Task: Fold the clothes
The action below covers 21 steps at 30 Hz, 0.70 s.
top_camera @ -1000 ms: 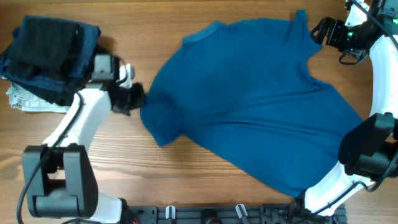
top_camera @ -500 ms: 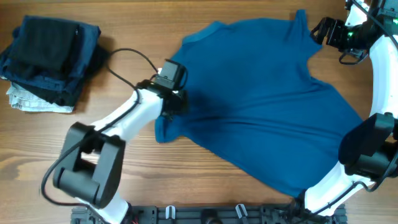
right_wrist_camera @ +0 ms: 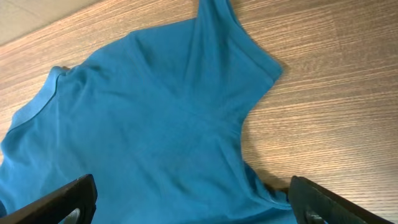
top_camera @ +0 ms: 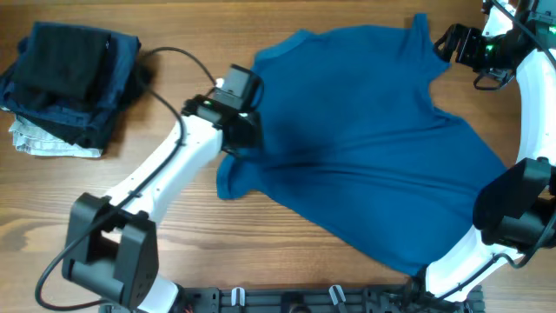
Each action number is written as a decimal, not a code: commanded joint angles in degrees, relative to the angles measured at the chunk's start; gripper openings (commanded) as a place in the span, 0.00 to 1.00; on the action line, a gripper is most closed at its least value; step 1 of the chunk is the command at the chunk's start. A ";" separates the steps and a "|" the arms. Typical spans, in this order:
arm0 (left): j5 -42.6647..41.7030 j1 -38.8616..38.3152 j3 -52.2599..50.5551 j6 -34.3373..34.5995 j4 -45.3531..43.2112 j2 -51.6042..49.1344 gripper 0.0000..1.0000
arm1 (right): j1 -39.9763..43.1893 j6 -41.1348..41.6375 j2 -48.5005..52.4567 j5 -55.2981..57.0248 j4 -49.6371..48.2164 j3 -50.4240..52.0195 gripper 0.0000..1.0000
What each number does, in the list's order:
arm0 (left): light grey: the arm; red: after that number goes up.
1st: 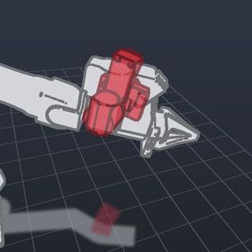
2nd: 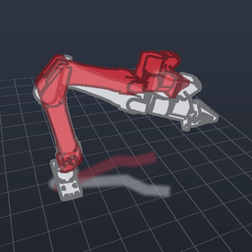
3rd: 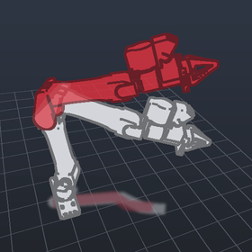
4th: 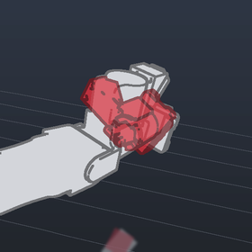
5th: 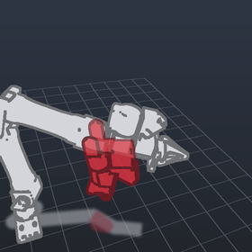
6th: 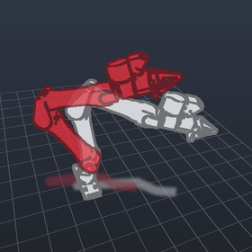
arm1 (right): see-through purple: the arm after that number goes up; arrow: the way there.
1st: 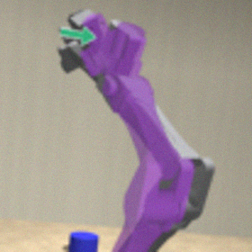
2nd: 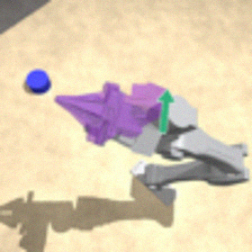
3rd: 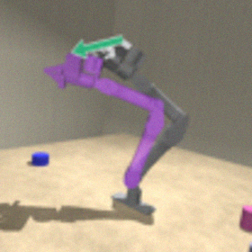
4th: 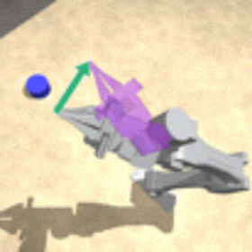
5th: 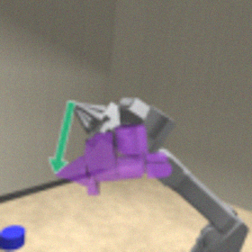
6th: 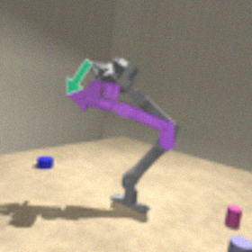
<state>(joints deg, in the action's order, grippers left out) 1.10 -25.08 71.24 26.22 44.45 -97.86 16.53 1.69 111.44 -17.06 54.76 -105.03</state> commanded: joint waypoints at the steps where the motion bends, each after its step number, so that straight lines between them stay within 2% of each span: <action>1: 2.21 5.14 0.70 -0.42 2.60 0.55 0.51 | 0.02 -0.02 0.52 0.37 -0.15 0.04 1.00; 2: 2.19 6.43 0.66 -0.52 3.15 0.44 0.49 | 0.02 -0.02 0.52 0.35 -0.15 0.04 1.00; 3: 1.88 7.76 0.63 -1.57 3.74 0.35 0.41 | 0.02 -0.04 0.52 0.35 -0.15 0.04 1.00; 4: 0.02 9.07 0.33 -3.89 3.80 0.35 0.40 | 0.02 -0.04 0.52 0.35 -0.15 0.04 1.00; 5: -1.84 9.81 -0.02 -5.44 3.80 0.35 0.41 | 0.02 -0.04 0.52 0.37 -0.15 0.04 1.00; 7: -6.51 10.91 -1.33 -9.25 3.58 0.33 0.53 | 0.02 -0.04 0.52 0.37 -0.15 0.04 1.00; 10: -8.92 11.17 -4.59 -12.72 2.89 -0.09 0.72 | 0.02 -0.07 0.52 0.35 -0.15 0.04 1.00; 13: -13.33 11.23 -6.32 -15.78 2.01 -0.94 0.74 | 0.02 -0.04 0.52 0.35 -0.15 0.04 1.00; 21: -13.29 11.23 -6.54 -17.05 1.09 -5.75 0.79 | 0.02 -0.02 0.52 0.35 -0.15 0.04 1.00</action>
<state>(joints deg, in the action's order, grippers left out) -10.94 -14.17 65.21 11.16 45.84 -101.34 16.53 1.69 111.44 -17.06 54.76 -105.03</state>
